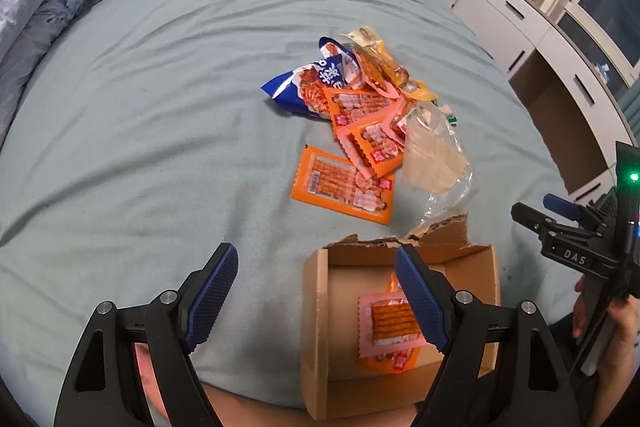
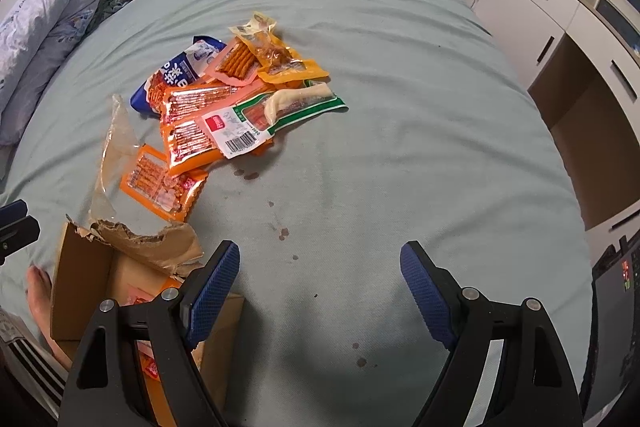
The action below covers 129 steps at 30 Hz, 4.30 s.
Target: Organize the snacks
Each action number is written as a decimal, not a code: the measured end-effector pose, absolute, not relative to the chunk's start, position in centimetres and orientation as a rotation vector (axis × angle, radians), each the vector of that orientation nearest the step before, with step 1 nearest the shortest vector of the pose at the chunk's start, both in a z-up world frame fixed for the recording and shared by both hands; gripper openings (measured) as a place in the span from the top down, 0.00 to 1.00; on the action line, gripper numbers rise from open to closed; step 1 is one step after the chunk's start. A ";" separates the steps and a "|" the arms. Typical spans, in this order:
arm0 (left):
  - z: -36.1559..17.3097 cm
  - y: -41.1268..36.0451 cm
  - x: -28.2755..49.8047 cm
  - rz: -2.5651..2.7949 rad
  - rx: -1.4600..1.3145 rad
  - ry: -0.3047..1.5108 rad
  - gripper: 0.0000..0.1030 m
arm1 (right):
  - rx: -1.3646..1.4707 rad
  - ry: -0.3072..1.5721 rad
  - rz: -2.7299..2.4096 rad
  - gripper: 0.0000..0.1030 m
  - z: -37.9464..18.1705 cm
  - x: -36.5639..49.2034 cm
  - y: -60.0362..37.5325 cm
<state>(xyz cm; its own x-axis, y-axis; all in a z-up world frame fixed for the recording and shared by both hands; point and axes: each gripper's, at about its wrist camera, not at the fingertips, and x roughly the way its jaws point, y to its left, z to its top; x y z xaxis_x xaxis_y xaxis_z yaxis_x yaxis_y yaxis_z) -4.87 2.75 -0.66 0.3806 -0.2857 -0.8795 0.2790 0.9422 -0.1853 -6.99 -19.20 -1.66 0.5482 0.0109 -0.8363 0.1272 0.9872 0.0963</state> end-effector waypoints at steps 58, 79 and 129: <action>-9.8 -3.1 6.8 -0.418 0.303 1.318 0.21 | 0.311 1.013 0.067 0.78 -7.4 12.2 -19.6; -10.5 -7.7 6.5 -0.617 0.437 1.323 0.41 | 0.650 0.885 0.258 0.80 -1.7 -5.3 -23.2; 0.4 0.6 -6.8 -0.728 0.063 1.167 0.37 | 0.750 0.592 0.353 0.80 -0.3 -15.7 -21.5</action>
<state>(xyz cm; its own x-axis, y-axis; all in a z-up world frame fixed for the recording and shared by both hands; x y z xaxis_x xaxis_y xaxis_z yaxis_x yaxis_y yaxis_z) -6.81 0.61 0.43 0.1945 -0.4876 -0.8511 0.5505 0.7724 -0.3167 -15.67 -21.54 -0.32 0.7824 0.4984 -0.3735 -0.0917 0.6854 0.7224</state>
